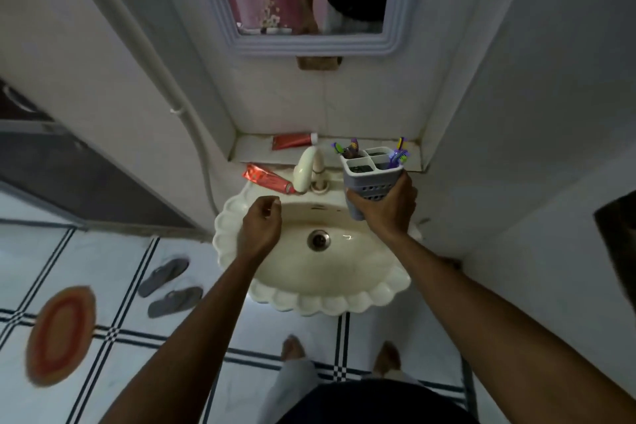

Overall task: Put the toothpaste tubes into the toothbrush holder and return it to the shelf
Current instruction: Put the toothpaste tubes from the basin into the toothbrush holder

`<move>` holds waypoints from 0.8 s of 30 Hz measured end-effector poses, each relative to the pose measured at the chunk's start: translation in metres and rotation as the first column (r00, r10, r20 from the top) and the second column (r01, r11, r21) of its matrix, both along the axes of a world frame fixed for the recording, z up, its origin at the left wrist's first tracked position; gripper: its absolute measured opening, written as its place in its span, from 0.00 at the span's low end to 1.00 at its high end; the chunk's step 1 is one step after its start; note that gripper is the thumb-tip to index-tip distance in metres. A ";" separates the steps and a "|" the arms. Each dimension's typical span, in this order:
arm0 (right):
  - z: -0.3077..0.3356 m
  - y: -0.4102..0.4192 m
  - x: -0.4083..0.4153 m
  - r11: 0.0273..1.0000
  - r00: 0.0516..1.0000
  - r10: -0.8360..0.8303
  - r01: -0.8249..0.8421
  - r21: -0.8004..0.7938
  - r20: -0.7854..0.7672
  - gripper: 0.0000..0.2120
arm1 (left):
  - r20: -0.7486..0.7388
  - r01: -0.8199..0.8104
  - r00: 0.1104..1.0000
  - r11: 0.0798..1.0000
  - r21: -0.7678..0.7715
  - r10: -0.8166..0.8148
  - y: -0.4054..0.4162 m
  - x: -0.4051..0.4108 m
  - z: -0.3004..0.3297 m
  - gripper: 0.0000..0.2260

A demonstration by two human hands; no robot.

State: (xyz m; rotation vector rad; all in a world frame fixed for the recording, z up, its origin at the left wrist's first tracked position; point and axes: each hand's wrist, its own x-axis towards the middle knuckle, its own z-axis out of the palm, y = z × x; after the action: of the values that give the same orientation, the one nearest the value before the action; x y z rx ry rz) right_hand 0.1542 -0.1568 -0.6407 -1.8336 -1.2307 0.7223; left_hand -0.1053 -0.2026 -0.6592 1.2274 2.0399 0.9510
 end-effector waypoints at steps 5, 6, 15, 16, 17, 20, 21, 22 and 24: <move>-0.027 0.004 -0.024 0.996 0.993 -0.065 0.059 -0.062 -0.099 0.60 | -0.094 0.083 0.992 0.996 -0.041 -0.087 0.032 -0.032 -0.024 0.13; -0.033 0.004 -0.030 0.993 0.990 -0.090 0.081 -0.086 -0.104 0.59 | -0.139 0.124 0.982 0.991 -0.042 -0.128 0.042 -0.040 -0.028 0.13; -0.038 0.001 -0.048 0.983 0.965 -0.177 0.165 -0.075 -0.196 0.60 | -0.599 0.559 0.422 0.715 -0.420 -0.681 0.128 -0.063 -0.031 0.25; -0.036 -0.001 -0.048 0.983 0.965 -0.181 0.169 -0.075 -0.191 0.59 | -0.624 0.557 0.357 0.695 -0.455 -0.695 0.131 -0.063 -0.032 0.25; -0.035 -0.003 -0.047 0.983 0.966 -0.183 0.174 -0.064 -0.182 0.58 | -0.652 0.553 0.303 0.685 -0.474 -0.695 0.133 -0.063 -0.033 0.26; -0.033 -0.005 -0.045 0.983 0.967 -0.183 0.178 -0.045 -0.175 0.51 | -0.738 0.559 0.197 0.693 -0.456 -0.645 0.135 -0.066 -0.035 0.25; -0.031 -0.006 -0.045 0.984 0.968 -0.176 0.170 -0.047 -0.178 0.50 | -0.756 0.565 0.186 0.698 -0.440 -0.628 0.135 -0.067 -0.036 0.24; -0.029 -0.006 -0.045 0.985 0.969 -0.171 0.164 -0.051 -0.178 0.49 | -0.767 0.576 0.195 0.704 -0.415 -0.611 0.134 -0.069 -0.037 0.23; -0.027 -0.007 -0.044 0.986 0.971 -0.163 0.154 -0.060 -0.177 0.49 | -0.773 0.598 0.283 0.734 -0.321 -0.568 0.128 -0.070 -0.037 0.20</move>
State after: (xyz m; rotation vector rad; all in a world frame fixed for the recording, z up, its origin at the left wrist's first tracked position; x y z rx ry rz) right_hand 0.1106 -0.1635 -0.6680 -1.8344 -0.9458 0.8135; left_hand -0.1755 -0.0741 -0.6963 2.5919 1.8157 -0.0796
